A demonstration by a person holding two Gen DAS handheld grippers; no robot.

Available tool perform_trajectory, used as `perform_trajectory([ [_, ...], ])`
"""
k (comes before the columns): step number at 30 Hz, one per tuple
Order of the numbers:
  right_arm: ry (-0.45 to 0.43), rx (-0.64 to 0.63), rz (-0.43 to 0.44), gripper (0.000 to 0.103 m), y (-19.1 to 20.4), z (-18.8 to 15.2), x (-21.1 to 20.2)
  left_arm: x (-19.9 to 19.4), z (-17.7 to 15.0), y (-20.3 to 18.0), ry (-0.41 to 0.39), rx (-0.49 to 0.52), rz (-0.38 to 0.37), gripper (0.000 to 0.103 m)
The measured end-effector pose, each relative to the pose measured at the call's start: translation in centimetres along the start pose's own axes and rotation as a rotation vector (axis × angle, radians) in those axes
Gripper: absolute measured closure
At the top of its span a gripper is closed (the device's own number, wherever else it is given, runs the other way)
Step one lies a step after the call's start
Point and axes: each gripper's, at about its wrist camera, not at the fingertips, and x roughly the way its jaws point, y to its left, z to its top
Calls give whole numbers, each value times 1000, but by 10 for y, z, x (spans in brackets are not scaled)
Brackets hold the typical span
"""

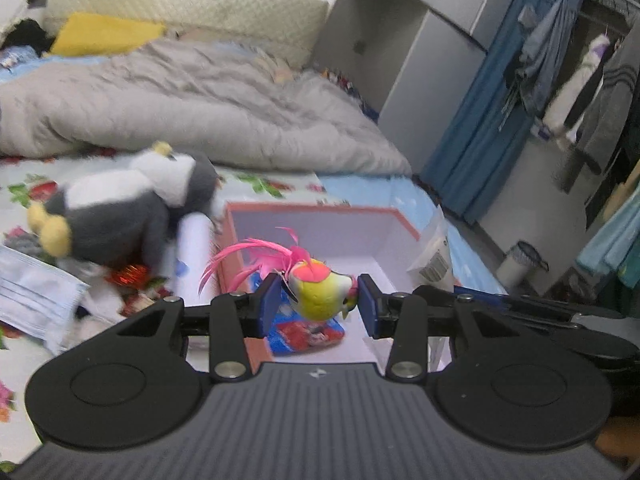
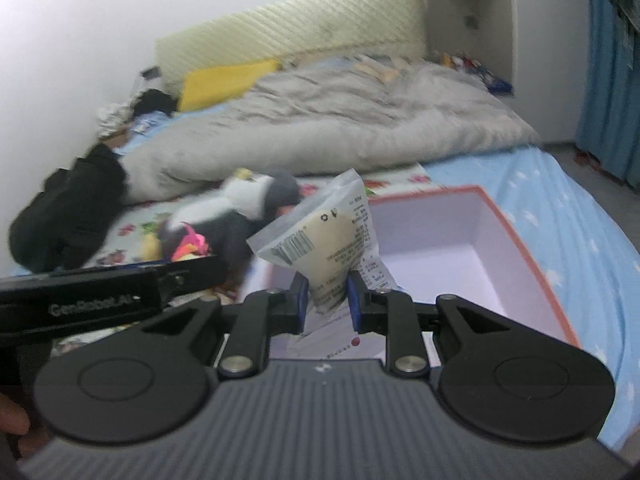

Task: Organize soft objects
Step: 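Carry the bird toy with the left gripper while the right gripper carries the packet to the shoebox, then open the left gripper over the shoebox while the right gripper releases the packet inside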

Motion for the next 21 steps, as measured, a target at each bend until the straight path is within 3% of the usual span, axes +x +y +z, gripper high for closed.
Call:
perform_trajectory([
  [12, 214, 129, -126, 75, -86, -41, 78, 124, -29, -11, 200, 15, 2, 55],
  [21, 257, 175, -134, 61, -105, -53, 97, 146, -37, -16, 241, 42, 7, 53],
])
